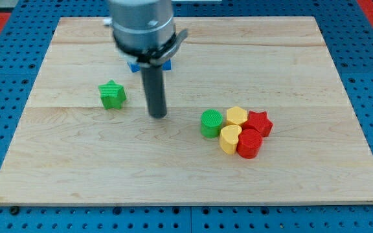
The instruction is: Move the green star closer to the green circle
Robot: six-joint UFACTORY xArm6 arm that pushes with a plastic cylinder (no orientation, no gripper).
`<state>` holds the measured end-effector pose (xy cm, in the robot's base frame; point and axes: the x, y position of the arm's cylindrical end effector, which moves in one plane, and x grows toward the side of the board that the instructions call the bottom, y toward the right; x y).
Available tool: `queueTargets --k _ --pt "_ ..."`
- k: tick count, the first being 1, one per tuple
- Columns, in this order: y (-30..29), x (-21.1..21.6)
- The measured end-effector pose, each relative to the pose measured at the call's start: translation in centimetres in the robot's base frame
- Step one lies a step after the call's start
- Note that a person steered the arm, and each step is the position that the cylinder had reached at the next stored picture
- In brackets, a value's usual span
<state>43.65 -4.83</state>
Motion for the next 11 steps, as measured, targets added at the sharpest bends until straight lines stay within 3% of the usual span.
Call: queueTargets --k 1,3,6,7,11 --pt "-1.9 -4.8" --pt "-11.6 -4.1" --pt "-6.8 -0.5" --pt "-2.6 2.8" --pt "0.2 7.7"
